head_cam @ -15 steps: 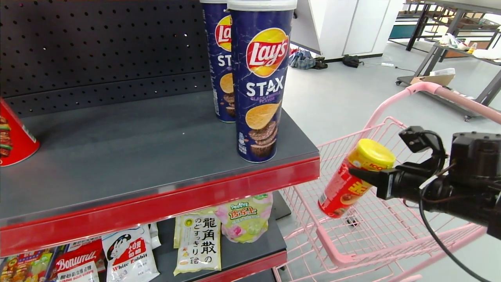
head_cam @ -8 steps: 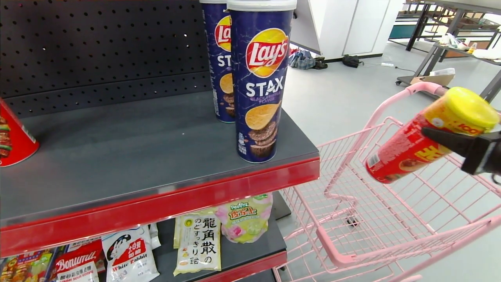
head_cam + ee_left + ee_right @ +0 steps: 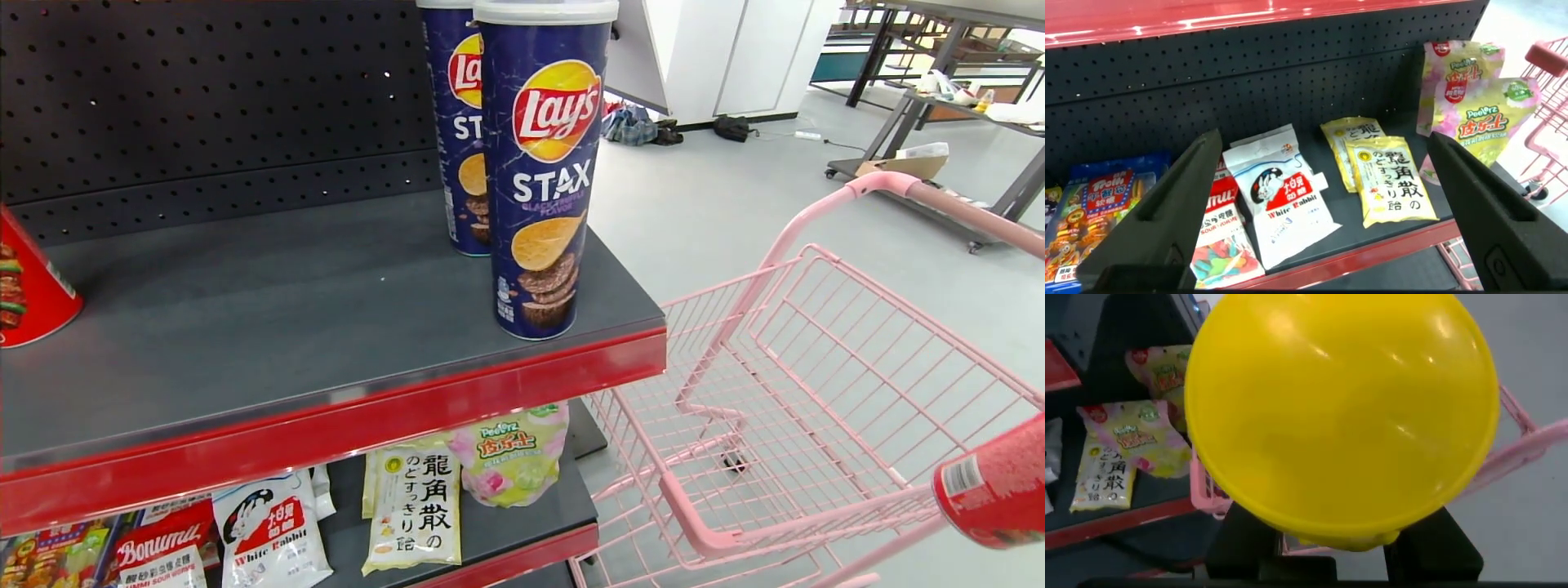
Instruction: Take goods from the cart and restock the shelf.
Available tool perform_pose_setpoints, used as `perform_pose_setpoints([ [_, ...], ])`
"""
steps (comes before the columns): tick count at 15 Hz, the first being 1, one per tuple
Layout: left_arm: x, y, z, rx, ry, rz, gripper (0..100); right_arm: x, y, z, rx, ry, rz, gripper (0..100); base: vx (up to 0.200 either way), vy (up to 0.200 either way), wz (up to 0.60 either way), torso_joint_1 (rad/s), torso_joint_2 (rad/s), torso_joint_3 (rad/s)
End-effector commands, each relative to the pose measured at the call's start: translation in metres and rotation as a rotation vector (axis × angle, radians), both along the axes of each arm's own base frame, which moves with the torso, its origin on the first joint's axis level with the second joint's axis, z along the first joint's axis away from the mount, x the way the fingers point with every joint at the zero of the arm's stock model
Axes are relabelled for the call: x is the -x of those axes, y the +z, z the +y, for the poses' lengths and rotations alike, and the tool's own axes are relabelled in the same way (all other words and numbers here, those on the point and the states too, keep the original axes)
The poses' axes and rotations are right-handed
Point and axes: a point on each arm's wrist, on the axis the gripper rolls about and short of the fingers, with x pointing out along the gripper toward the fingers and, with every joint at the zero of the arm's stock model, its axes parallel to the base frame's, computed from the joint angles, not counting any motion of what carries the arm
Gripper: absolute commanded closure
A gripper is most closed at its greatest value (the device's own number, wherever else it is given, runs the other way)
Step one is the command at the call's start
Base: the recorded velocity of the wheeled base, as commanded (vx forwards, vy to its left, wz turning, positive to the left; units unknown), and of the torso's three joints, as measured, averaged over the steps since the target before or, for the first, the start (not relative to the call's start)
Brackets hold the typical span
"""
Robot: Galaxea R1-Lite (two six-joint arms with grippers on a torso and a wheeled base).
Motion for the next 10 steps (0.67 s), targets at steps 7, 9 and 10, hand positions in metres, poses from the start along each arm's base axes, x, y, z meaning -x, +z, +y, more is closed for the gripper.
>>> perform_pose_setpoints([
  [7,0.0,0.0,0.0,0.0,0.0,0.001,0,0.033,-0.014,0.003,0.033,-0.017,-0.088,100,0.0,0.0,0.0,0.0,0.0,0.0],
  [9,0.0,0.0,0.0,0.0,0.001,0.001,0,0.032,-0.017,0.003,0.037,-0.018,-0.079,100,0.0,0.0,0.0,0.0,0.0,0.0],
  [10,0.0,0.0,0.0,0.001,0.0,0.001,0,0.032,-0.017,0.003,0.037,-0.018,-0.076,100,0.0,0.0,0.0,0.032,-0.1,-0.076],
])
